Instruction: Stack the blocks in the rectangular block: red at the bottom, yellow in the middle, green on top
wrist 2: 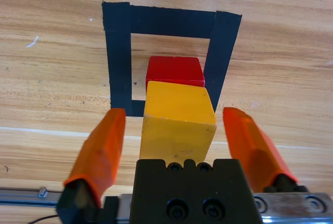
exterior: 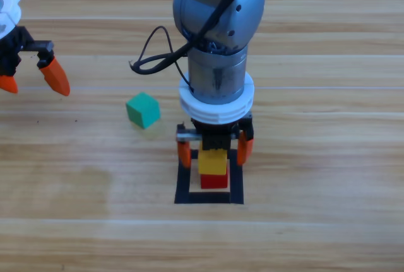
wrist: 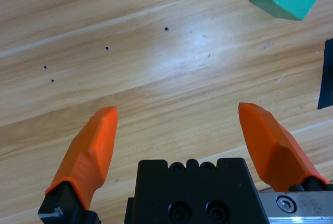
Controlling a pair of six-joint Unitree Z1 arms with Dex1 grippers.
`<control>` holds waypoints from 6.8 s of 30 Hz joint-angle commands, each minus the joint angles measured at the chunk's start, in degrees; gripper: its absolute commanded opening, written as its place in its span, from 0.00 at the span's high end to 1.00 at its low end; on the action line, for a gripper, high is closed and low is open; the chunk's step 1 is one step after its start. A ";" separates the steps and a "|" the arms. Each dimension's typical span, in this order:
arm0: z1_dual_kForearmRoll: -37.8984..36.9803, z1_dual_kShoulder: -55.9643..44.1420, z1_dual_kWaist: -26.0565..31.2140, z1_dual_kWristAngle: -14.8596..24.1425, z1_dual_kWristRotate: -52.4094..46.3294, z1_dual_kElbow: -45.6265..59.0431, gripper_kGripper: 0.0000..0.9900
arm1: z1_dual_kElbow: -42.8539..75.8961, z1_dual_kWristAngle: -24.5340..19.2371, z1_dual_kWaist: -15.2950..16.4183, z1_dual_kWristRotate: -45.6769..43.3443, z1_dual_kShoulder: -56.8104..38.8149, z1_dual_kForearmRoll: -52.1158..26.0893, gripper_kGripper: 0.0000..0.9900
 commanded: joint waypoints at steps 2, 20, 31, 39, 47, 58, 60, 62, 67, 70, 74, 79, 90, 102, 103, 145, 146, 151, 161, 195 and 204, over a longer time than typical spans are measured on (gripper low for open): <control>-0.85 1.01 -1.47 0.58 -0.34 1.45 0.00 | -1.19 -0.68 0.13 -0.80 -0.23 0.61 0.00; 3.37 11.99 -16.50 9.81 -2.80 -13.41 0.00 | 18.76 -13.07 2.24 -12.32 -31.87 -9.15 0.01; -3.75 19.81 -22.03 12.53 -5.43 -9.63 0.02 | 82.05 -12.19 0.39 -24.89 -69.05 -57.93 0.01; -4.37 21.92 -21.94 12.45 -5.35 -11.82 0.03 | 86.26 -13.95 0.39 -28.84 -65.71 -61.71 0.01; -4.19 24.65 -21.15 11.65 -3.32 -15.34 0.03 | 86.44 -12.81 0.39 -29.10 -64.75 -61.88 0.01; -4.02 25.35 -19.13 11.39 -1.48 -16.04 0.02 | 86.62 -11.58 0.39 -29.28 -64.13 -61.88 0.01; -4.02 25.35 -18.52 10.95 -1.13 -15.87 0.05 | 86.70 -11.58 0.39 -29.37 -63.95 -61.88 0.01; -4.02 25.35 -18.25 10.69 -0.95 -15.95 0.10 | 86.70 -11.49 0.39 -29.54 -63.78 -61.88 0.01; -4.10 25.44 -18.17 10.25 -0.78 -16.13 0.25 | 86.70 -11.32 0.39 -29.81 -62.99 -61.88 0.01; -4.10 25.79 -18.17 10.25 -0.86 -16.31 0.33 | 86.70 -11.32 0.39 -30.07 -62.46 -61.88 0.01; -4.10 25.79 -18.17 10.25 -1.30 -16.39 0.36 | 86.62 -11.23 0.39 -30.07 -62.28 -61.88 0.01; -4.10 25.44 -18.78 10.25 -2.71 -16.39 0.65 | 86.70 -11.23 0.39 -30.34 -61.84 -61.88 0.01; 5.39 20.87 -21.94 12.45 -17.56 -22.90 1.00 | 86.79 -11.23 0.39 -30.60 -61.49 -61.88 0.01; 22.26 12.78 -30.65 12.27 -43.05 -35.03 1.00 | 86.88 -11.14 0.39 -30.77 -61.49 -61.71 0.01; 22.88 12.52 -31.44 12.27 -44.63 -35.03 1.00 | 86.88 -11.14 0.39 -30.77 -61.58 -61.71 0.01; 24.64 23.07 -42.69 10.34 -51.22 -41.35 1.00 | 87.50 -9.91 0.39 -32.27 -61.14 -61.62 0.01; 24.64 23.15 -42.86 10.34 -51.66 -41.27 1.00 | 87.50 -9.82 0.39 -32.27 -61.05 -61.62 0.01; 24.64 24.03 -43.65 10.42 -51.93 -41.53 1.00 | 87.50 -9.82 0.39 -32.27 -60.97 -61.62 0.01; 24.64 24.47 -43.74 10.86 -51.93 -41.00 1.00 | 87.50 -9.73 0.39 -32.44 -60.53 -61.62 0.01; 24.46 26.76 -43.65 11.30 -51.31 -40.39 1.00 | 86.18 -10.00 0.39 -32.53 -57.10 -61.62 0.01; 24.46 26.76 -43.65 11.57 -51.14 -40.74 0.93 | 86.18 -9.82 0.39 -32.53 -57.01 -61.62 0.01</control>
